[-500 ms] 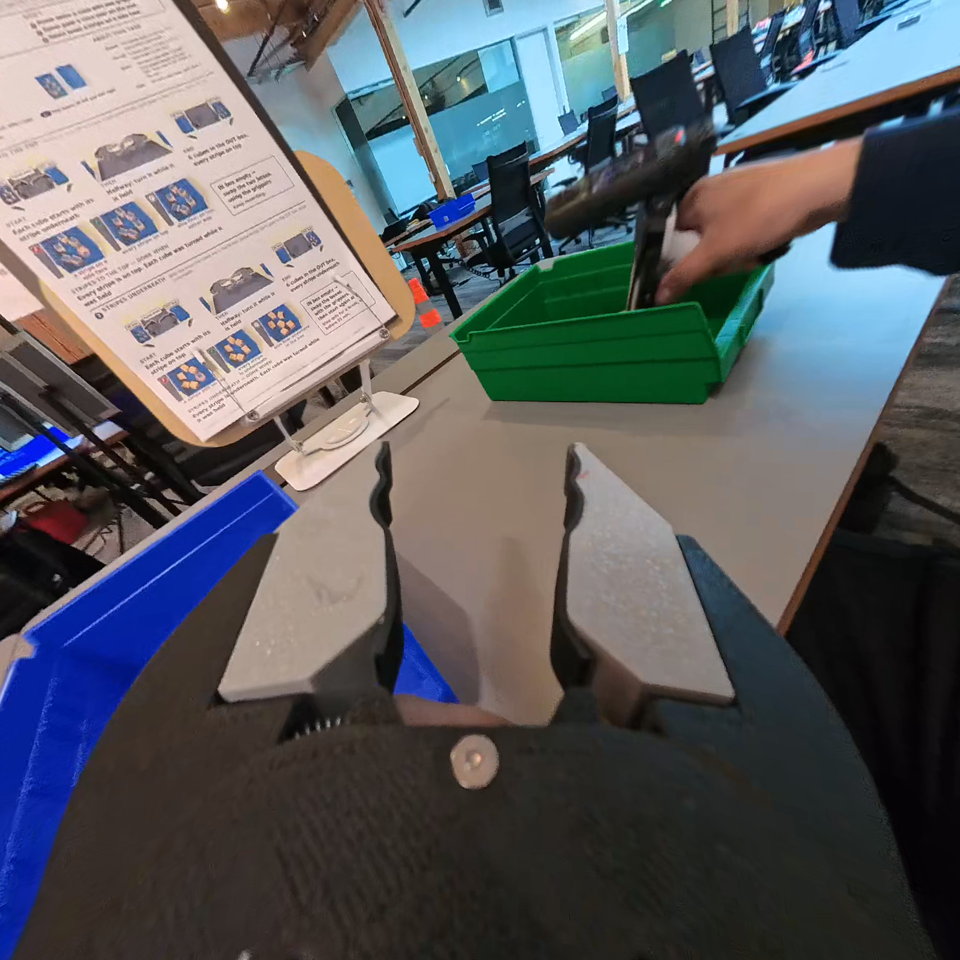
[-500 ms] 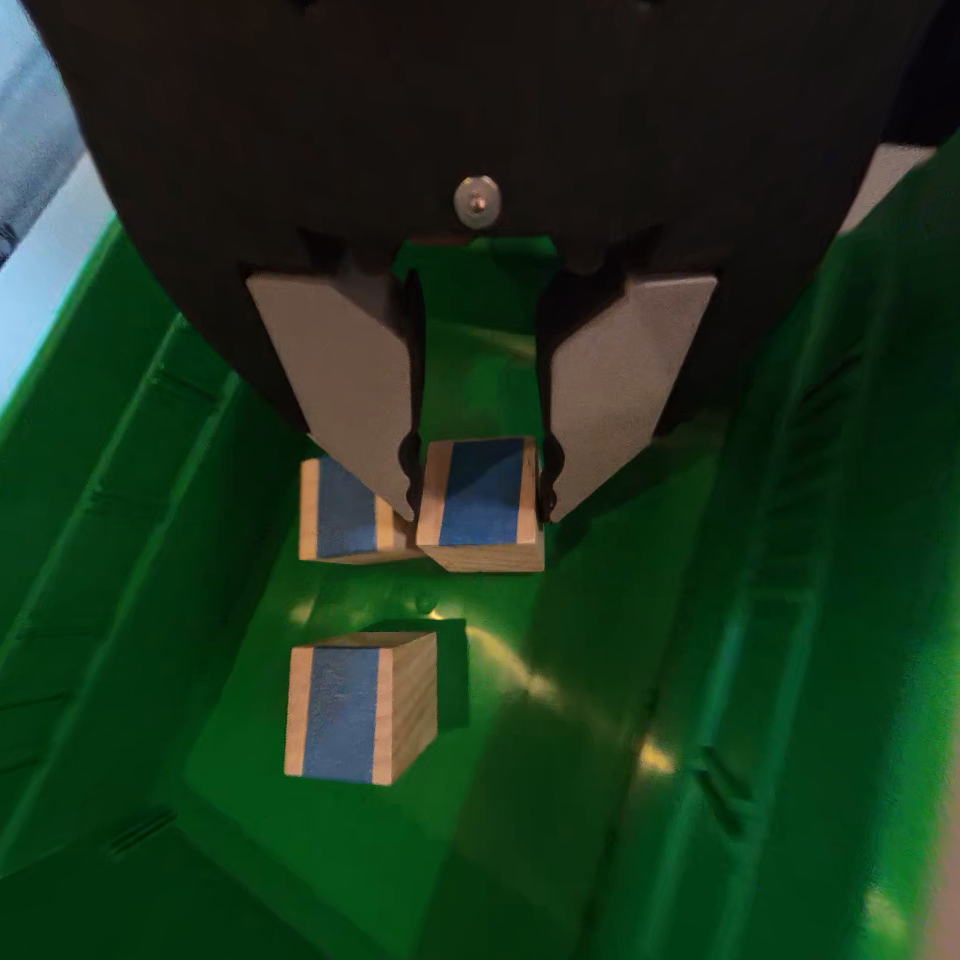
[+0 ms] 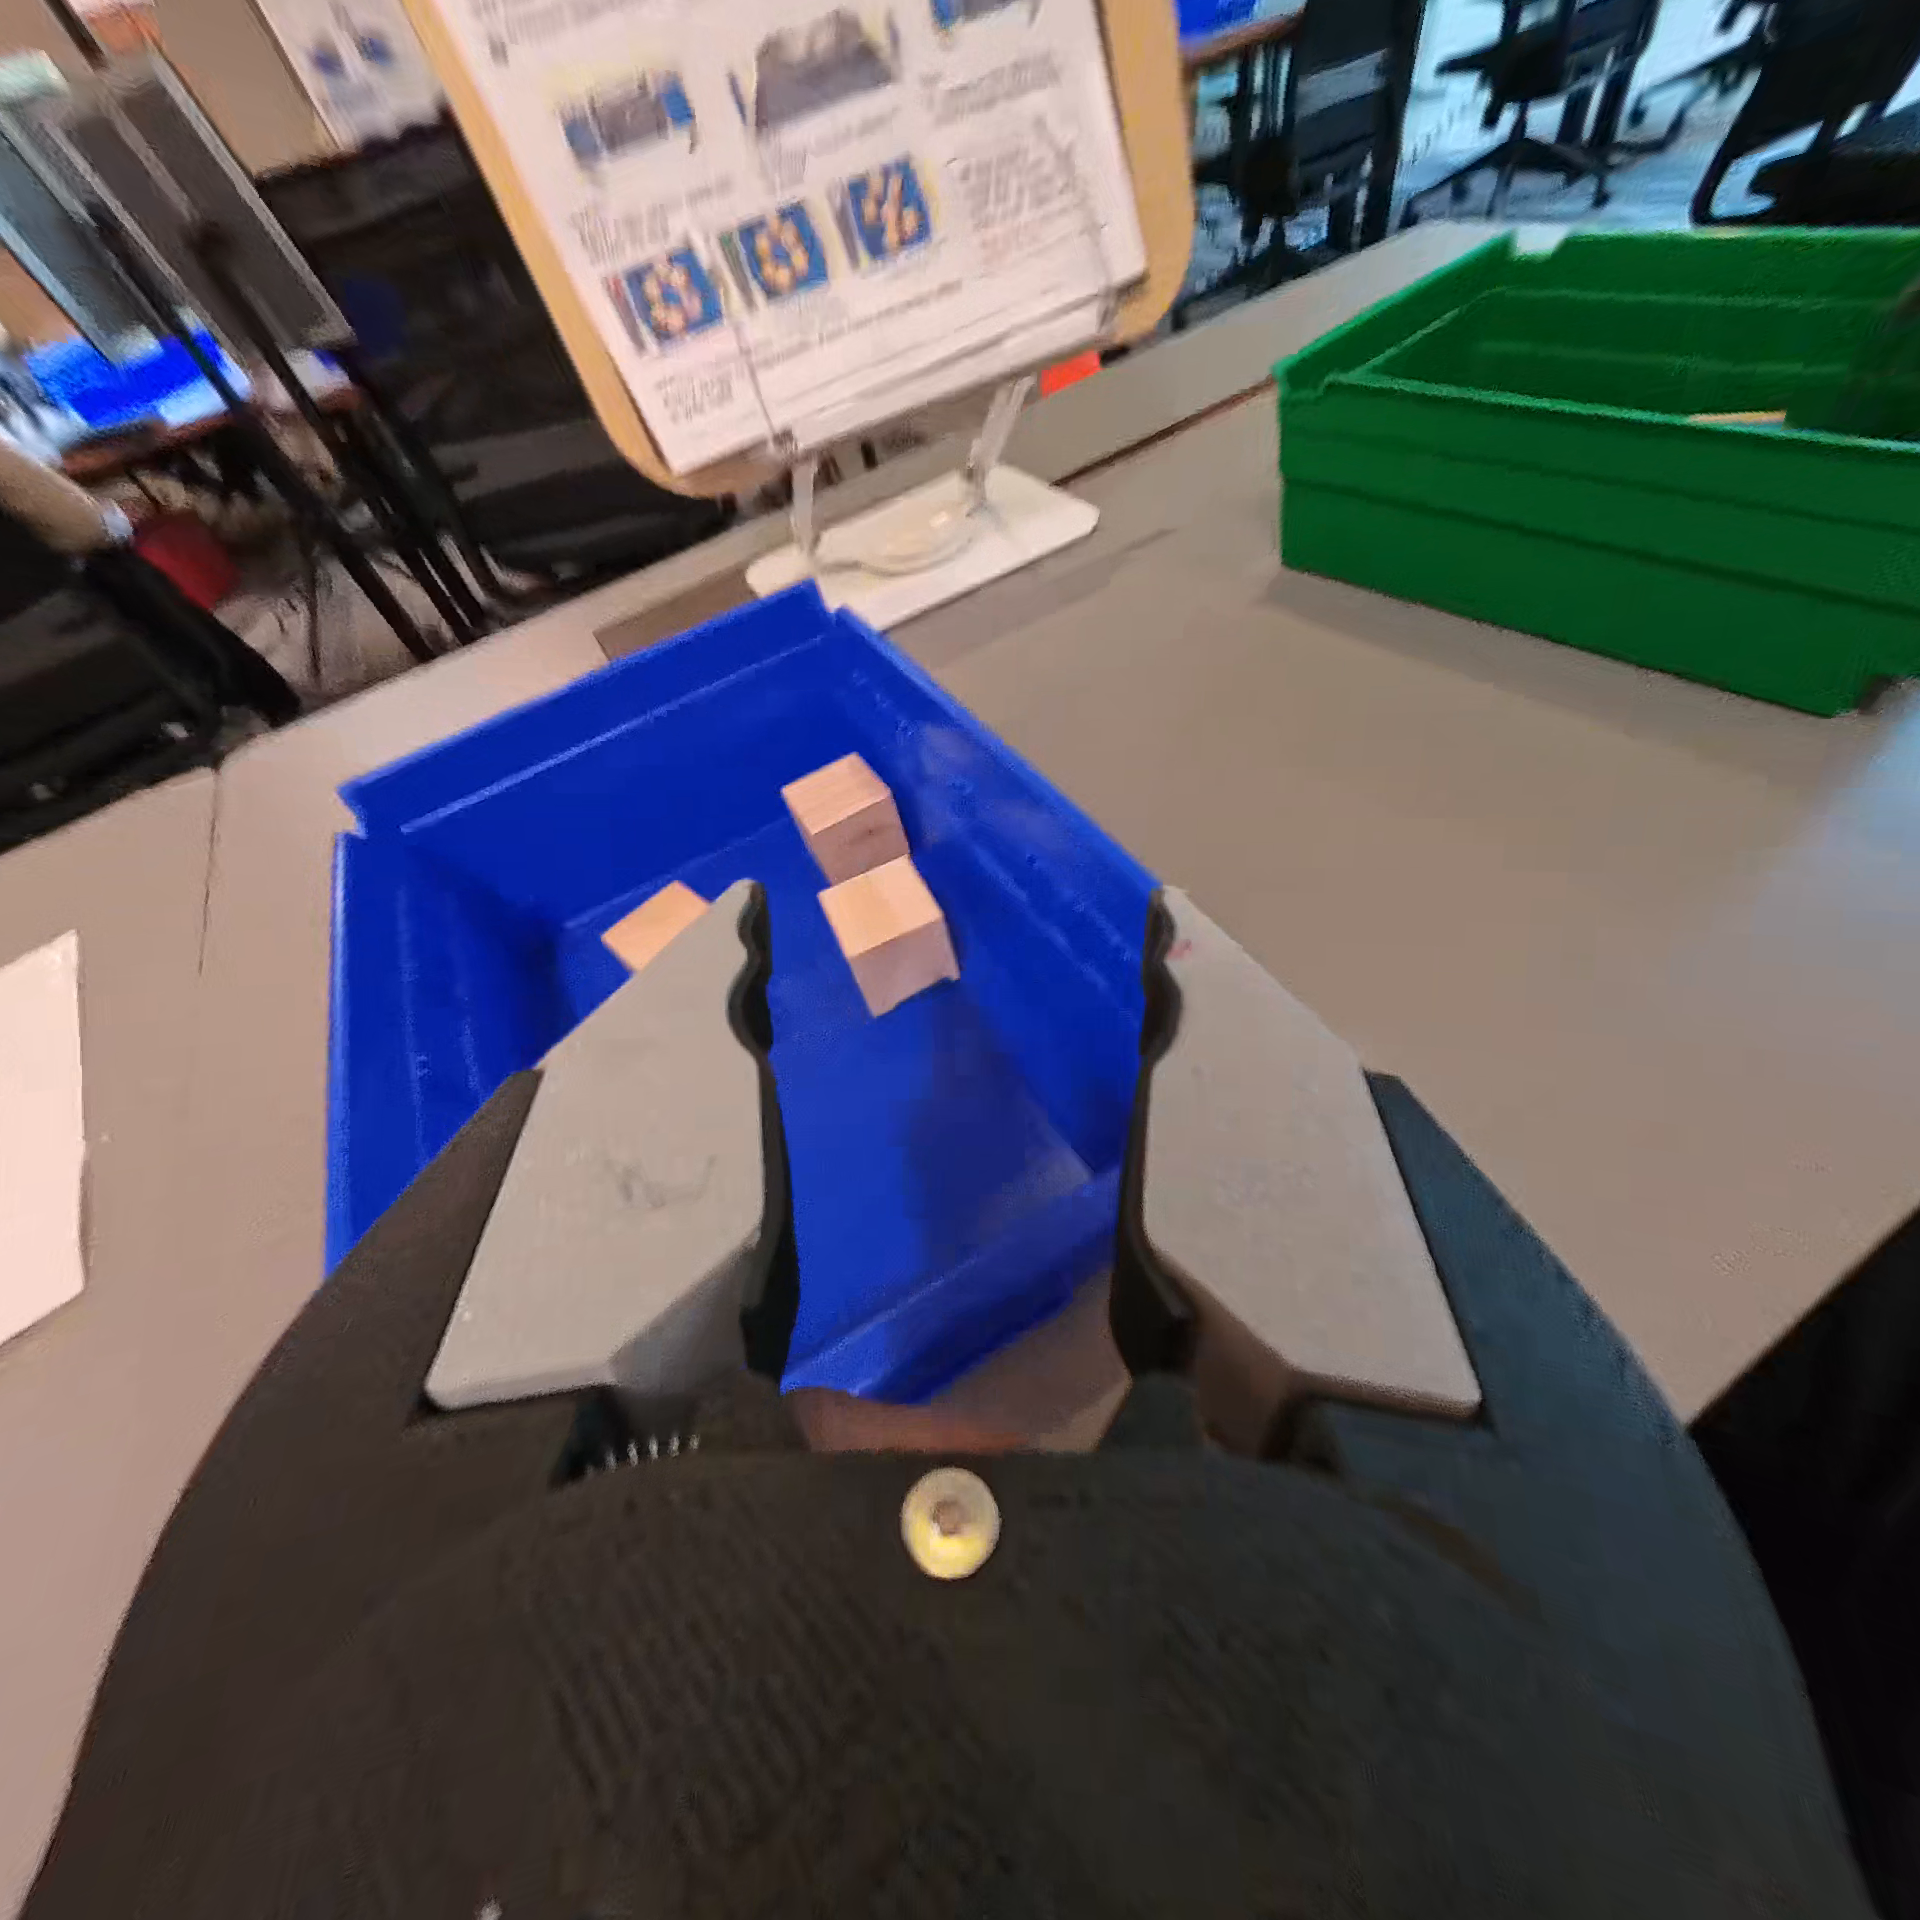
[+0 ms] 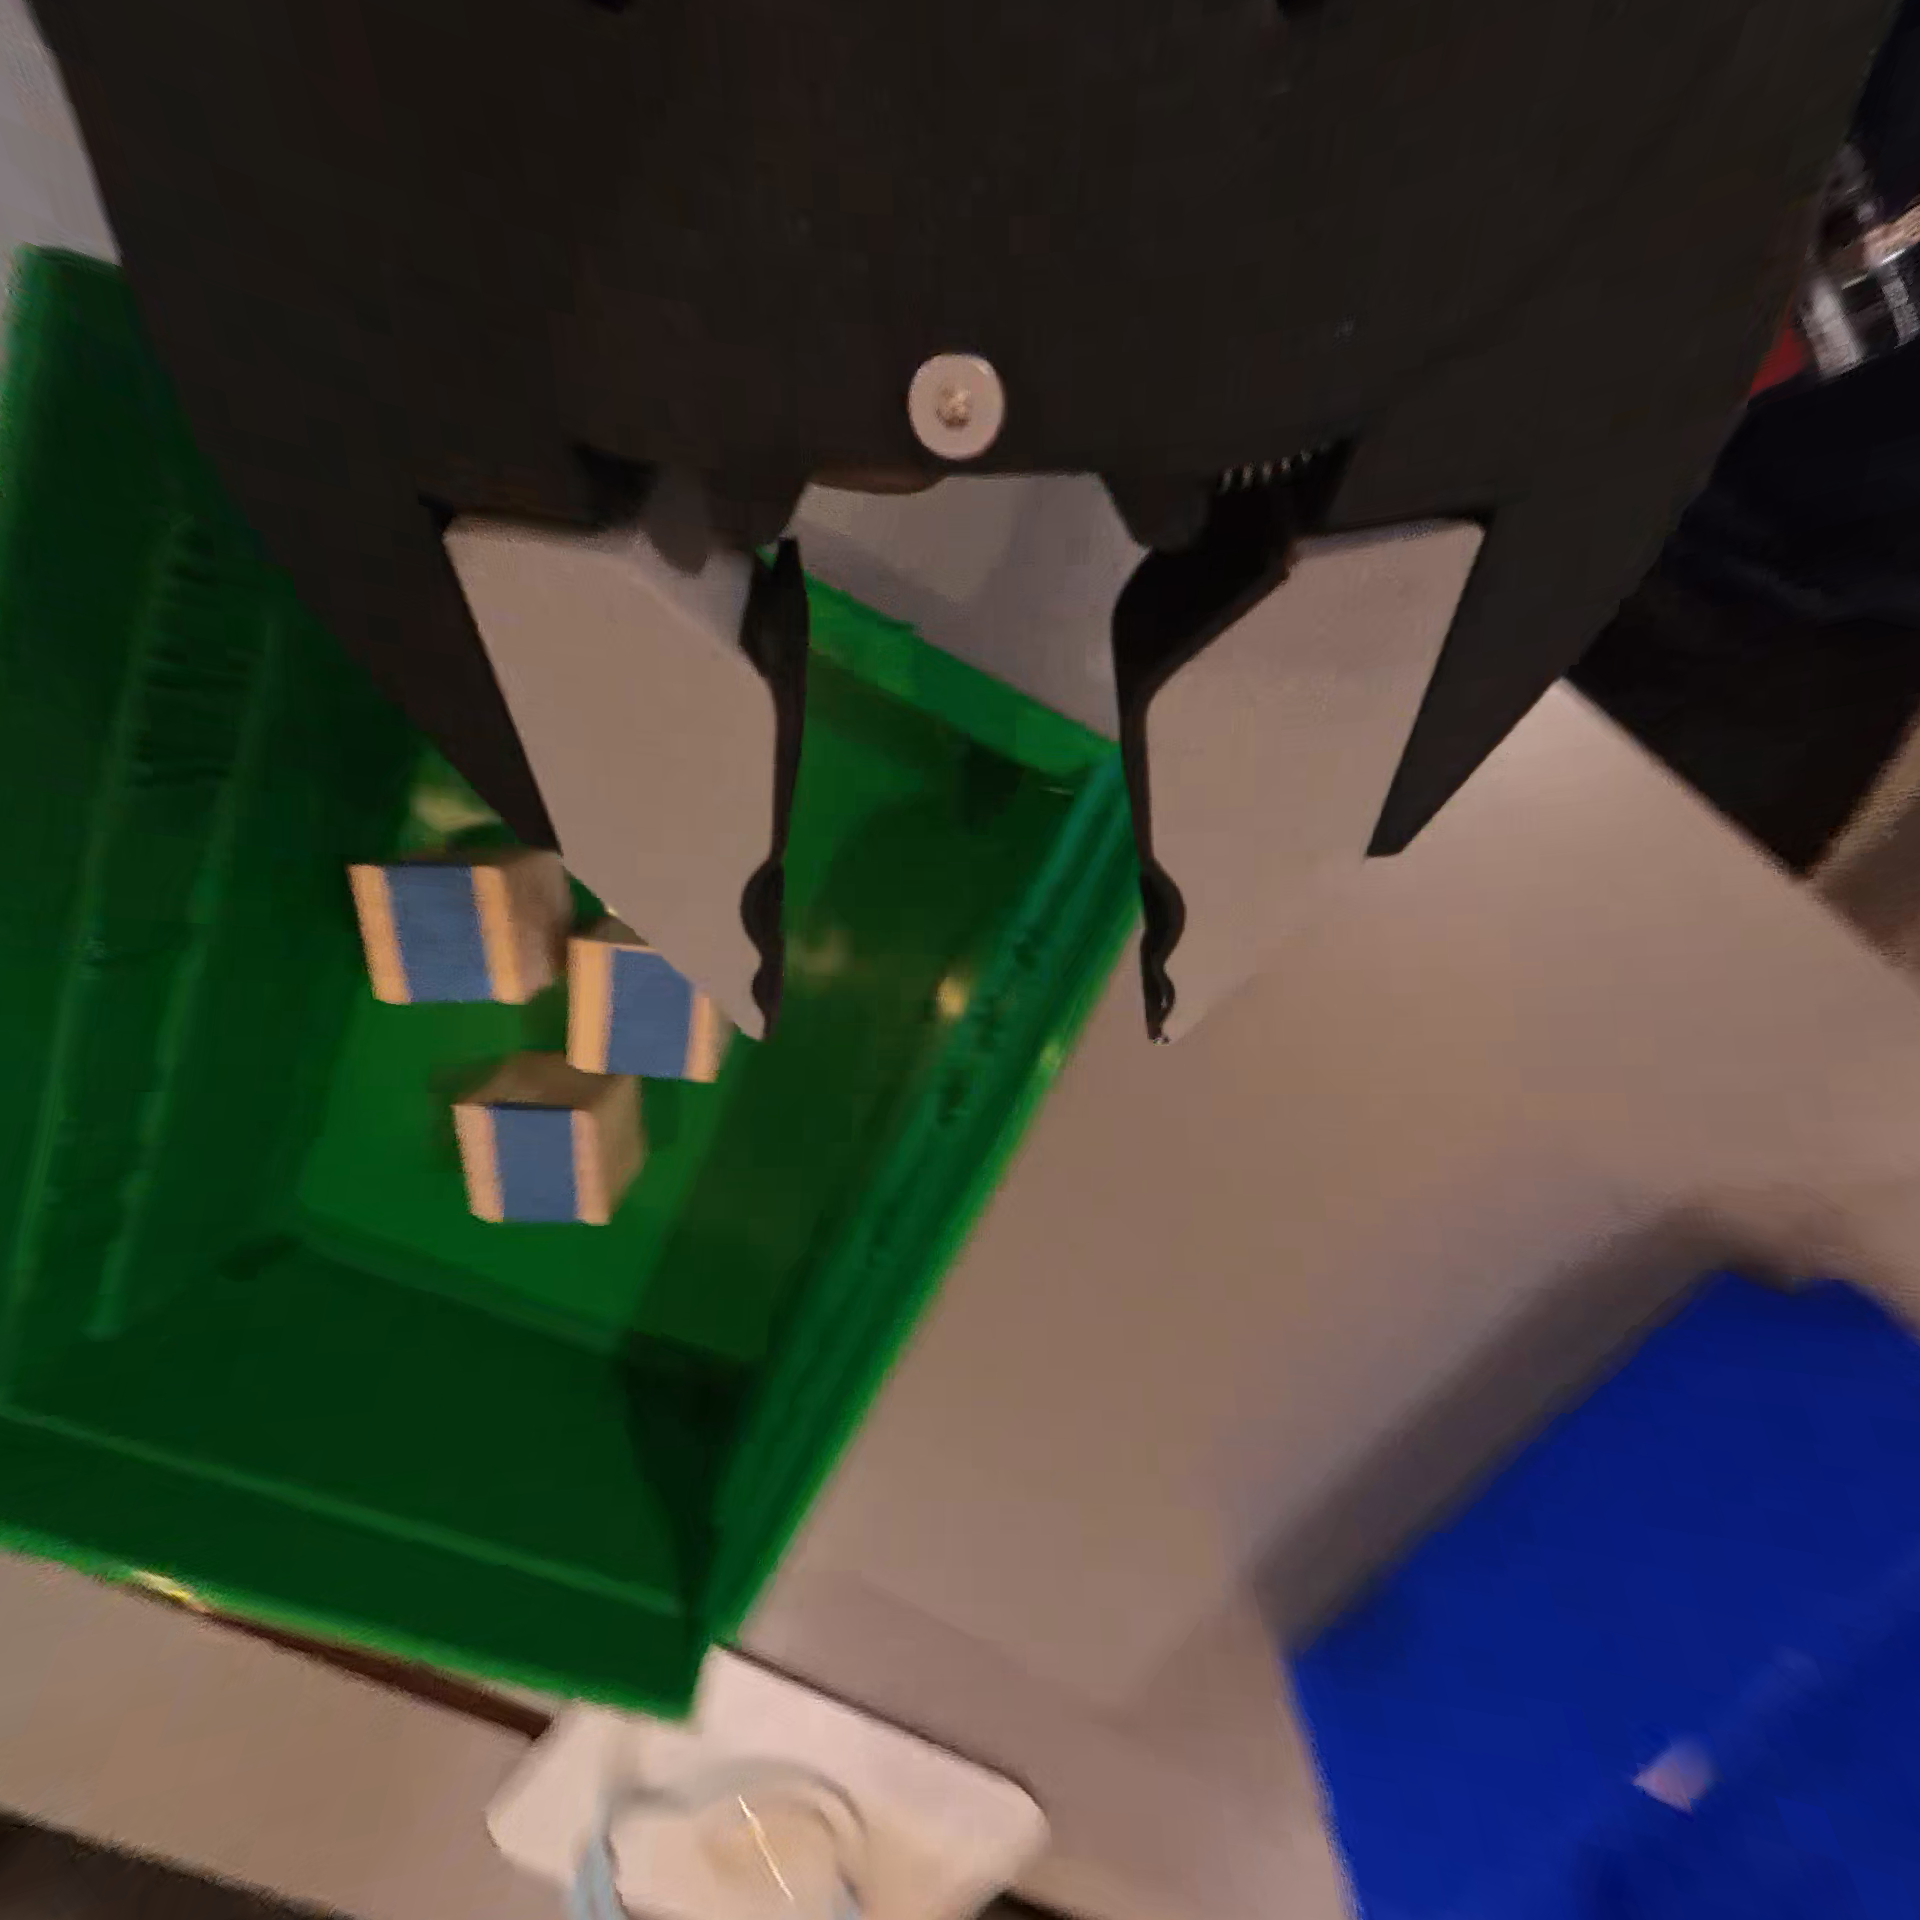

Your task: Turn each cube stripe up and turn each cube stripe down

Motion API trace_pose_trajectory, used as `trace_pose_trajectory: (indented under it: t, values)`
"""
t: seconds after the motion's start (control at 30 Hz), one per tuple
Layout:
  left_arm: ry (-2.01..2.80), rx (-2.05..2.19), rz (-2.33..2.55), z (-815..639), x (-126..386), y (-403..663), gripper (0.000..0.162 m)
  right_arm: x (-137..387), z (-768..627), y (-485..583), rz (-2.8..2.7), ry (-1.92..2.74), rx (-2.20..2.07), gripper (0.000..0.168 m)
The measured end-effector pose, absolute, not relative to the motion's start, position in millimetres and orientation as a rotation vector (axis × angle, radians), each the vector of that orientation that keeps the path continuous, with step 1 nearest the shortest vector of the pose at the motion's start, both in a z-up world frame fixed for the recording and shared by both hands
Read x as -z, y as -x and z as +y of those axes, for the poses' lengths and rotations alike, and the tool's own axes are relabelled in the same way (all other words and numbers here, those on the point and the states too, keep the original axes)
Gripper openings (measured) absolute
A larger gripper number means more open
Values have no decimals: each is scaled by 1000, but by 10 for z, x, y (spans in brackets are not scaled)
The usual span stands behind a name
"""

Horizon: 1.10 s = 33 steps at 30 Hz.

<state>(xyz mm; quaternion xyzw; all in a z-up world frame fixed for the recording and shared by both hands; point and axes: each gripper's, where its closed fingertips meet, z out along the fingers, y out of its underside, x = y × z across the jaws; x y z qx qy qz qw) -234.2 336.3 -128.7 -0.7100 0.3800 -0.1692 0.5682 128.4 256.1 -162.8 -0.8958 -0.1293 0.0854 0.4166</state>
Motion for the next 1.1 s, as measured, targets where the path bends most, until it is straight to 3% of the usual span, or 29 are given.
trace_pose_trajectory:
  t: [0.13,0.3,0.53,0.7,0.77,0.93,1.1]
  values:
    - [1853,389,1042,3818,1545,2290,71,1423,2293,-850,-437,2100,-400,66]
    - [1745,237,1713,4012,1957,2112,75,1378,2035,-546,-551,2043,-608,66]
    - [1649,83,2018,4361,2256,1909,59,1470,1927,-689,-520,2067,-613,65]
    - [1871,52,2176,4377,2705,1973,72,1416,1913,-619,-545,2040,-676,66]
    - [1893,21,2187,4423,2755,1990,47,1415,1874,-562,-573,2034,-710,66]
    - [1735,146,2059,4367,2408,1888,45,1365,1766,-438,-594,1997,-794,64]
    - [1315,609,1690,3678,1341,1714,45,1241,1601,72,-641,1882,-1103,64]
